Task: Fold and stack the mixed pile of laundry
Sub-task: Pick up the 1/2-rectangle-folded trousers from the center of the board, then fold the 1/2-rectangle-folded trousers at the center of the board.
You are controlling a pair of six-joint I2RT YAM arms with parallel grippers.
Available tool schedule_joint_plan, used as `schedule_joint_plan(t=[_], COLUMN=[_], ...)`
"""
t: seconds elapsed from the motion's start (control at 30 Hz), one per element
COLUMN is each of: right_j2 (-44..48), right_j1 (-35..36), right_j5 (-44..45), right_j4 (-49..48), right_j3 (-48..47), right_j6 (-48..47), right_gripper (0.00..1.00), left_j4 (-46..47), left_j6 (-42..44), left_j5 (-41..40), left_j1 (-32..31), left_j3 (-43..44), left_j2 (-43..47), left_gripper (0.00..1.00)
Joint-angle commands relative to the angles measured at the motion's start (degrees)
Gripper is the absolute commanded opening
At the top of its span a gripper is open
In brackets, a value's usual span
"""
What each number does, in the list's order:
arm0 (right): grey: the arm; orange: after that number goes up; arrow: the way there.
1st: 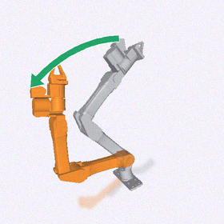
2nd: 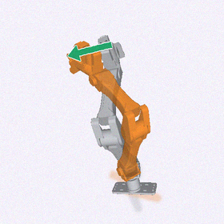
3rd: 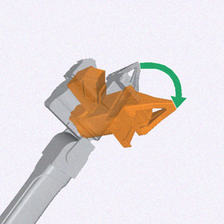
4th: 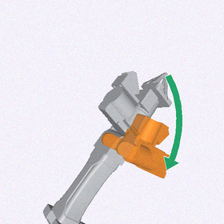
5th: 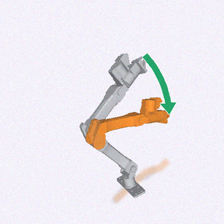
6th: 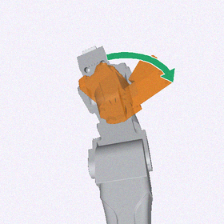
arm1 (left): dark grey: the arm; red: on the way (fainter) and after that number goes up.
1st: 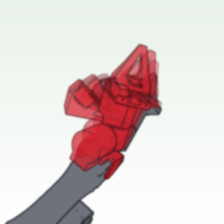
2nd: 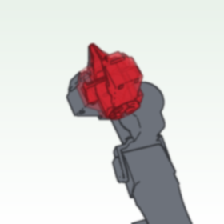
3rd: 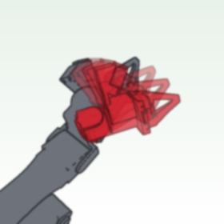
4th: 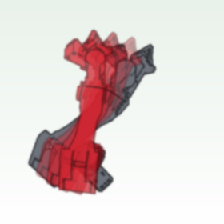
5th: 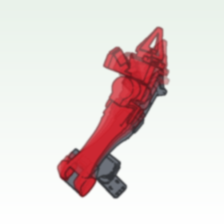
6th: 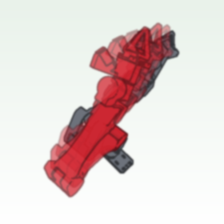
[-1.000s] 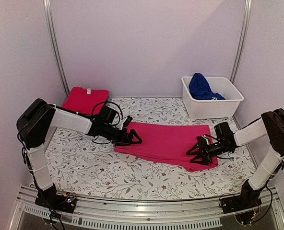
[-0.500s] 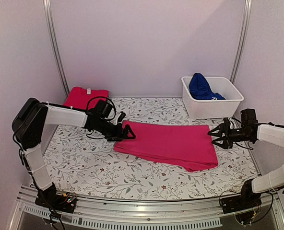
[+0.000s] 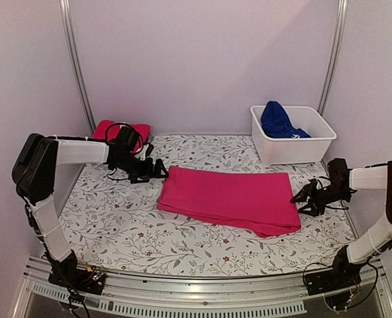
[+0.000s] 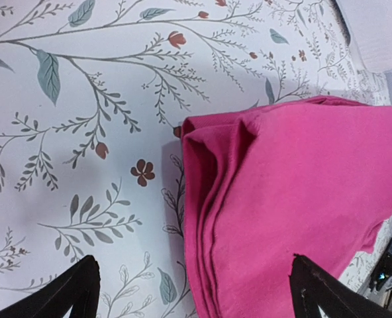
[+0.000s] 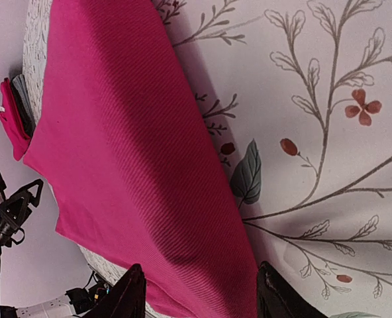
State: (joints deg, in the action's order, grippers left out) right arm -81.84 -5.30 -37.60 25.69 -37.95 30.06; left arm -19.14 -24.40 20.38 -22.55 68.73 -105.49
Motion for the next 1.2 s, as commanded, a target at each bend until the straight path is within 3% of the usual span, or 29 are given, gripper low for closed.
schedule_joint_plan(t=[0.0,0.23,0.37,0.43,0.5,0.53,0.6,0.63,0.77,1.17], right_j2=[-5.36,-10.86,-11.81,-11.3,-12.15,-12.71,-13.38,-13.09,-9.37,-2.27], right_j1=[-0.06,-0.3,-0.25,-0.15,-0.13,-0.19,-1.02,-2.11,-8.09,-5.22], right_j5=[0.16,1.37,-6.4,-7.04,-6.0,-5.39,-2.73,-1.3,-0.35,-12.43], right_j4=[-0.95,-2.03,-6.77,-8.07,-6.51,-5.55,-2.3,-0.63,5.6,12.48], right_j3=[-3.38,-3.4,-2.82,-3.05,-4.08,-4.33,-5.19,-5.73,-9.52,-20.96], right_j6=[-5.07,-8.87,-8.71,-7.31,-7.79,-8.41,-10.38,-11.58,-15.48,-13.64], right_gripper=[0.52,0.27,0.4,0.4,0.34,0.27,0.03,0.0,0.0,0.0], left_j4=[-1.11,3.4,5.58,5.92,6.22,6.34,6.63,6.57,7.57,11.96], left_j6=[0.85,-1.99,-3.51,-3.9,-4.21,-4.39,-4.56,-4.6,-5.53,-7.31], left_j5=[1.67,6.05,7.67,7.82,7.64,7.66,8.1,8.13,8.42,11.75], left_j1=[-0.2,-0.52,-0.59,-0.73,-0.72,-0.74,-0.69,-0.73,-0.79,-3.18], left_j3=[0.09,-1.77,-3.72,-4.11,-4.41,-4.6,-4.74,-4.89,-6.47,-4.96], left_j2=[-3.5,-4.93,-4.84,-5.18,-5.51,-5.62,-5.63,-5.42,-3.8,-6.08], left_gripper=[1.0,1.0,1.0,1.0,1.0,1.0,1.0,1.0,1.0,0.99])
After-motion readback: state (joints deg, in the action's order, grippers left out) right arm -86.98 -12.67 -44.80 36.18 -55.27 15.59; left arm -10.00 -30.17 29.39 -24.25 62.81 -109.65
